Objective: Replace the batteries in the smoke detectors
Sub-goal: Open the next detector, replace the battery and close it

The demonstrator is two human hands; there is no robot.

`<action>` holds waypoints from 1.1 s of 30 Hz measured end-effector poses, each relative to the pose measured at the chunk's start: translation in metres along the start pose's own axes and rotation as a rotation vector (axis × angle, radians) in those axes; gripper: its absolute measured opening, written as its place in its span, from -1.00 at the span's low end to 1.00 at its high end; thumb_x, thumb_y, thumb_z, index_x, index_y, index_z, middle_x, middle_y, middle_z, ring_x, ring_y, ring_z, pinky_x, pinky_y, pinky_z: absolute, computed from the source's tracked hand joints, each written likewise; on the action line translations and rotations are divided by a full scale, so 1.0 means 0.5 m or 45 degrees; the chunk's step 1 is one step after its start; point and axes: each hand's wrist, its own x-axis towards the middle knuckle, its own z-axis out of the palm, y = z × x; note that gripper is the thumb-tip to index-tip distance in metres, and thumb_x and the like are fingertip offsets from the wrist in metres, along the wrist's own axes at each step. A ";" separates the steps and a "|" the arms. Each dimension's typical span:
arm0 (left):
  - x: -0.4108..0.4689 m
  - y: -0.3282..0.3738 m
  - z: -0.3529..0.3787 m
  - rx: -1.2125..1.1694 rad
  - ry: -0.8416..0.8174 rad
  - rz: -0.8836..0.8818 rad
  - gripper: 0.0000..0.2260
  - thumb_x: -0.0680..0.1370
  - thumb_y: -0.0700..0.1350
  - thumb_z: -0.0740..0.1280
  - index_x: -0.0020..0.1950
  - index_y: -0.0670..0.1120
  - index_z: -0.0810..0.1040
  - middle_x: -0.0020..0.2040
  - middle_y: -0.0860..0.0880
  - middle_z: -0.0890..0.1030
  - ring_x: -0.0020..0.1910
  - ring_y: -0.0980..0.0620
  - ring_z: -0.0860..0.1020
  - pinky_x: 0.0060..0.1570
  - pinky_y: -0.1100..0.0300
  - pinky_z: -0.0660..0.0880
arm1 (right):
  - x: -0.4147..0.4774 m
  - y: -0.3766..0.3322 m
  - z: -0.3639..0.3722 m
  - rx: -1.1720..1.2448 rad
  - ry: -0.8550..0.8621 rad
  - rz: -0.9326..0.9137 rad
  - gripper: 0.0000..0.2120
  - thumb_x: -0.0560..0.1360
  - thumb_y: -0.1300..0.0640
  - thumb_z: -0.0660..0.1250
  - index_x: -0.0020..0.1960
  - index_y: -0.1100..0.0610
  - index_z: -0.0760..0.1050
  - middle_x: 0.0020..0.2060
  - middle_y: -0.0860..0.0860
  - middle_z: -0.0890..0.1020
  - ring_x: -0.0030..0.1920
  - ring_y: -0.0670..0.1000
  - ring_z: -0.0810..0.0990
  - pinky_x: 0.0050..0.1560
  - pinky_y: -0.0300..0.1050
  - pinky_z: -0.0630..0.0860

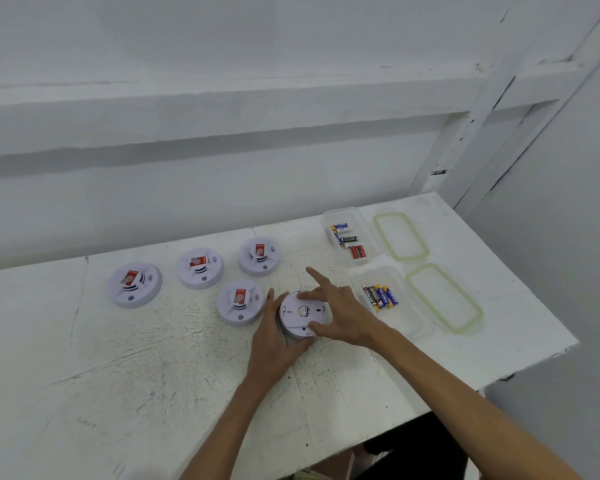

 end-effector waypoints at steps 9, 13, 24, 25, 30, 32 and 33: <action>0.002 -0.003 0.000 0.009 -0.001 -0.010 0.03 0.33 0.36 0.52 0.63 0.00 0.11 0.48 0.17 0.41 0.42 0.31 0.40 0.31 0.44 0.39 | 0.001 0.008 0.008 0.110 0.101 -0.006 -0.06 0.42 0.01 0.51 0.59 -0.15 -0.02 0.34 -0.14 0.45 0.28 -0.18 0.48 0.22 -0.20 0.49; 0.000 -0.008 0.002 0.035 0.008 -0.019 0.02 0.34 0.35 0.53 0.63 0.02 0.11 0.49 0.19 0.40 0.43 0.29 0.39 0.35 0.37 0.41 | 0.001 0.014 0.018 0.116 0.167 -0.016 -0.06 0.39 -0.01 0.54 0.58 -0.14 0.03 0.31 -0.11 0.42 0.24 -0.17 0.50 0.06 -0.34 0.49; 0.001 -0.016 0.004 0.058 0.018 -0.017 -0.04 0.36 0.25 0.58 0.62 0.09 0.14 0.53 0.13 0.39 0.47 0.23 0.38 0.39 0.31 0.39 | 0.002 0.021 0.032 0.023 0.196 -0.028 -0.17 0.40 -0.06 0.50 0.54 -0.07 0.15 0.29 -0.09 0.44 0.24 -0.11 0.46 0.14 -0.17 0.53; 0.003 -0.019 0.006 0.062 0.022 -0.019 -0.04 0.36 0.24 0.58 0.61 0.09 0.15 0.52 0.12 0.39 0.46 0.23 0.39 0.39 0.31 0.40 | 0.002 0.021 0.035 -0.037 0.209 -0.038 -0.20 0.41 -0.09 0.49 0.53 -0.04 0.18 0.31 -0.08 0.43 0.27 -0.08 0.44 0.20 -0.13 0.49; 0.004 -0.017 0.007 0.102 0.042 -0.010 -0.08 0.38 0.15 0.60 0.58 0.17 0.12 0.51 0.09 0.41 0.45 0.22 0.40 0.38 0.29 0.43 | 0.010 0.018 0.053 -0.270 0.298 -0.057 -0.35 0.41 -0.18 0.44 0.42 0.03 0.39 0.24 -0.09 0.49 0.26 -0.01 0.38 0.16 0.01 0.39; 0.005 -0.016 0.005 0.113 0.045 0.000 -0.09 0.38 0.13 0.60 0.55 0.26 0.09 0.52 0.09 0.39 0.45 0.26 0.39 0.37 0.34 0.41 | 0.016 0.020 0.057 -0.280 0.324 -0.066 -0.40 0.40 -0.18 0.45 0.36 0.04 0.45 0.20 -0.08 0.51 0.21 0.00 0.40 0.12 -0.04 0.38; 0.006 -0.018 0.006 0.119 0.045 0.004 -0.09 0.37 0.12 0.60 0.54 0.29 0.09 0.52 0.10 0.38 0.44 0.31 0.37 0.35 0.38 0.40 | 0.018 0.022 0.059 -0.290 0.336 -0.069 -0.42 0.39 -0.18 0.45 0.33 0.04 0.48 0.18 -0.07 0.52 0.19 0.01 0.41 0.10 -0.06 0.37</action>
